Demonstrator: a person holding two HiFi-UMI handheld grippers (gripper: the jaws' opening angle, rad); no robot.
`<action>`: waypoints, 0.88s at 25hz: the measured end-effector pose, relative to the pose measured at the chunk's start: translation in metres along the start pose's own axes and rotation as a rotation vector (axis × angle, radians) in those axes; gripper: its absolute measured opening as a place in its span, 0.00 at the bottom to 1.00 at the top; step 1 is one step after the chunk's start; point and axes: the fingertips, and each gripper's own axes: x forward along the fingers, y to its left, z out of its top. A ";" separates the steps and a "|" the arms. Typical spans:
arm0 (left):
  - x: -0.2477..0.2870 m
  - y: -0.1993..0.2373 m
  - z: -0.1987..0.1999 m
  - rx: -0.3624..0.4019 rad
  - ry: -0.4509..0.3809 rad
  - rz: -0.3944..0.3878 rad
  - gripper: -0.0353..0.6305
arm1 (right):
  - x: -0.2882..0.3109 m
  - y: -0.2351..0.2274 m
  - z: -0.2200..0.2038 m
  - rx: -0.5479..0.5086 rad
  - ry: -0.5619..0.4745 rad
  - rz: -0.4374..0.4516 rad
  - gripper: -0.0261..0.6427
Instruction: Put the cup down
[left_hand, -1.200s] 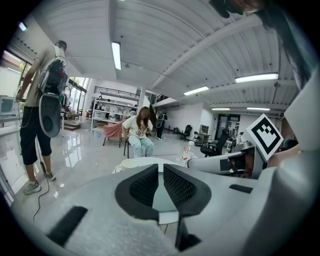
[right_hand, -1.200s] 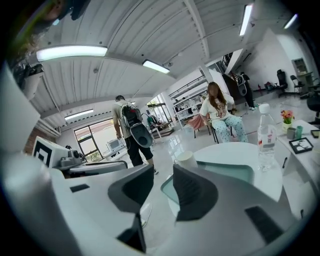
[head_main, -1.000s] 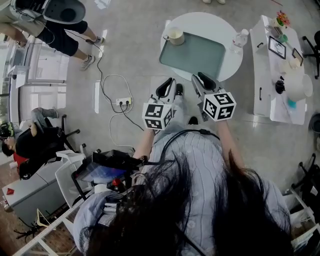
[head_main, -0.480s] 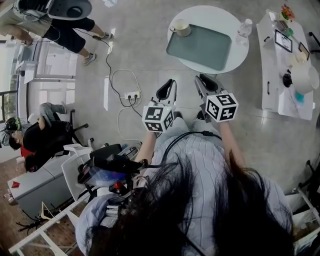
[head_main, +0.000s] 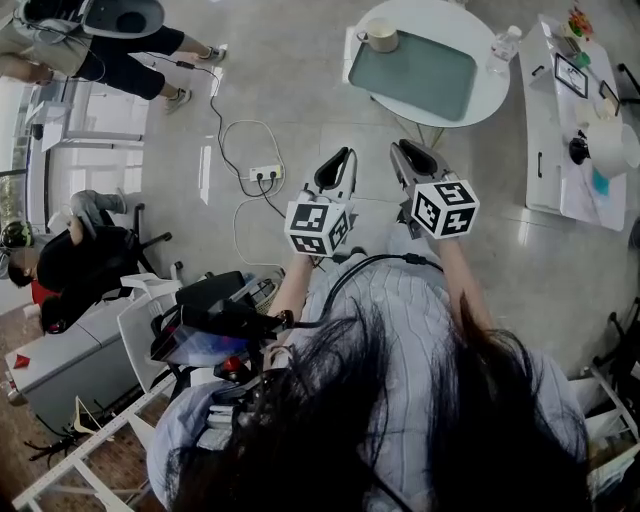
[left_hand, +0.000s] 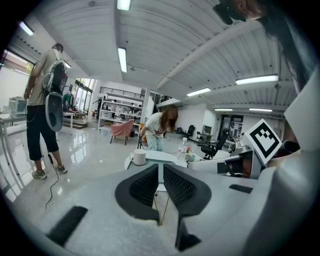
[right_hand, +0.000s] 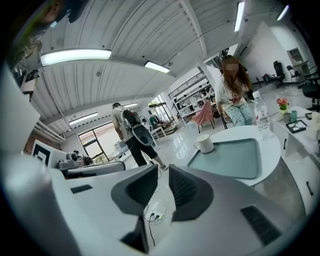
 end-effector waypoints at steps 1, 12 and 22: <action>-0.008 0.001 -0.002 -0.003 -0.001 -0.007 0.12 | -0.001 0.007 -0.003 0.000 -0.001 -0.004 0.17; -0.081 0.013 -0.022 -0.006 -0.022 -0.086 0.12 | -0.023 0.081 -0.045 -0.012 -0.017 -0.054 0.17; -0.148 0.005 -0.041 0.004 -0.046 -0.119 0.12 | -0.054 0.140 -0.078 -0.042 -0.040 -0.056 0.16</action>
